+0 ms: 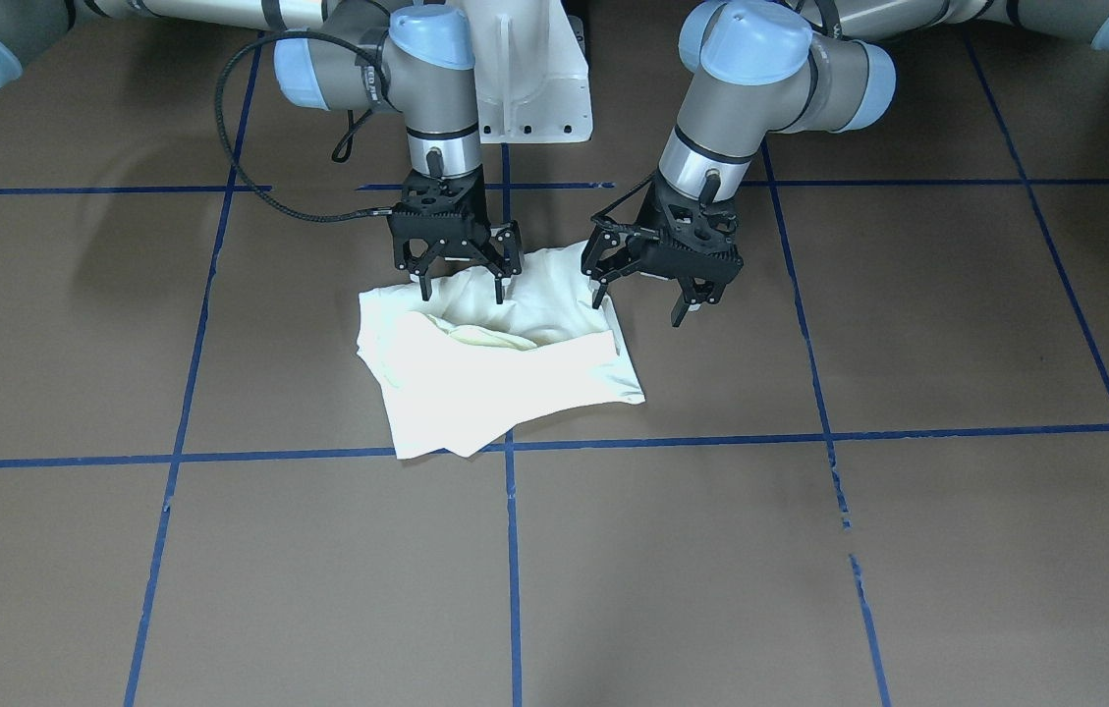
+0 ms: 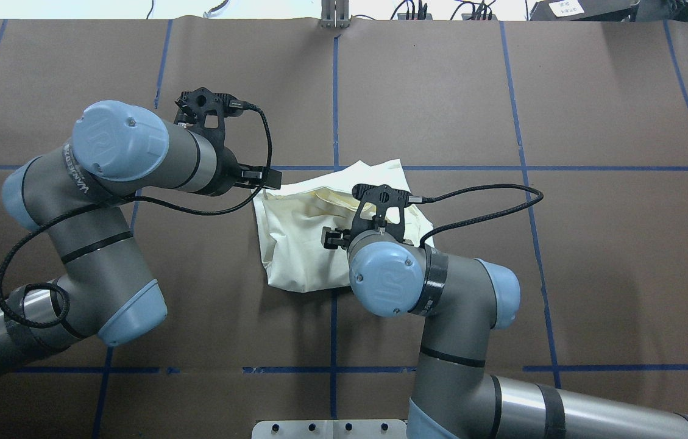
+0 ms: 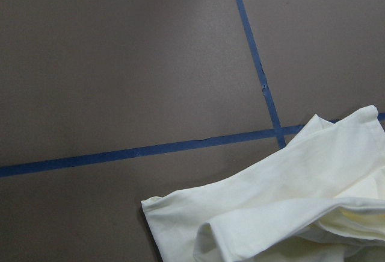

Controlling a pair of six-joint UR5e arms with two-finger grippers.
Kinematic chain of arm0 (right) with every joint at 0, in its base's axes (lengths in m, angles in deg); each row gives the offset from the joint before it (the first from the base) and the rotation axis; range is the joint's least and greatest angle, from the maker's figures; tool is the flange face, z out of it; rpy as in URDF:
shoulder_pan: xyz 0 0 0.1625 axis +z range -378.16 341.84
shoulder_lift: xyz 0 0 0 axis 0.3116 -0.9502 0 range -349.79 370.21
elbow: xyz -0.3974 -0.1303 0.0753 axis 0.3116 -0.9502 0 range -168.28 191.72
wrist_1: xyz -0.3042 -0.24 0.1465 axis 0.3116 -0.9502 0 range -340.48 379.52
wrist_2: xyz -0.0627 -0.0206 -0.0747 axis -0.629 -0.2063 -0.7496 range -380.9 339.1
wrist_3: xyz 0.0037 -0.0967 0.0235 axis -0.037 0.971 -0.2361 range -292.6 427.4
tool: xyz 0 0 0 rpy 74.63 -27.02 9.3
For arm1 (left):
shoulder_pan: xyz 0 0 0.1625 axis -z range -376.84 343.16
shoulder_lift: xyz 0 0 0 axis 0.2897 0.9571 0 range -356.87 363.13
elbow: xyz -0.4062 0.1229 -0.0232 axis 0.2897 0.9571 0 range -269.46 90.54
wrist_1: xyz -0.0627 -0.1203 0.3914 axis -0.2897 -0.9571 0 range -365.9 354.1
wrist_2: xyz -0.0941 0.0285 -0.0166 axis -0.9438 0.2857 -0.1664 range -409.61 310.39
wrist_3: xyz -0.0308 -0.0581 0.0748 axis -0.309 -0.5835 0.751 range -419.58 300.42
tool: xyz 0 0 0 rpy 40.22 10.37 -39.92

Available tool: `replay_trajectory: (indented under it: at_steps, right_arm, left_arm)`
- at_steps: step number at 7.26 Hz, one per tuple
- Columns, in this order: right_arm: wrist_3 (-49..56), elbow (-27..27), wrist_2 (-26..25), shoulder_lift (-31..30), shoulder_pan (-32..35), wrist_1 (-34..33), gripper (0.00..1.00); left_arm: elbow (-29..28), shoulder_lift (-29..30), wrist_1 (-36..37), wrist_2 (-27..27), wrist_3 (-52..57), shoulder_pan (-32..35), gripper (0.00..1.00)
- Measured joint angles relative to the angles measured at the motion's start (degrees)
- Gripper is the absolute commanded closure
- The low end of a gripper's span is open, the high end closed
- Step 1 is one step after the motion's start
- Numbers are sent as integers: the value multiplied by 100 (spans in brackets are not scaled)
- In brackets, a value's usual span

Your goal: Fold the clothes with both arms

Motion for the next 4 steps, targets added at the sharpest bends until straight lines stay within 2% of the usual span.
replay_trajectory:
  at_steps: [2, 4]
  right_arm:
    - [161, -204, -323, -10, -129, -78, 0]
    - [243, -459, -413, 22, 35, -70, 0]
  left_arm:
    - [56, -24, 0, -3, -22, 0, 0]
    - [156, -79, 5, -4, -31, 0, 0]
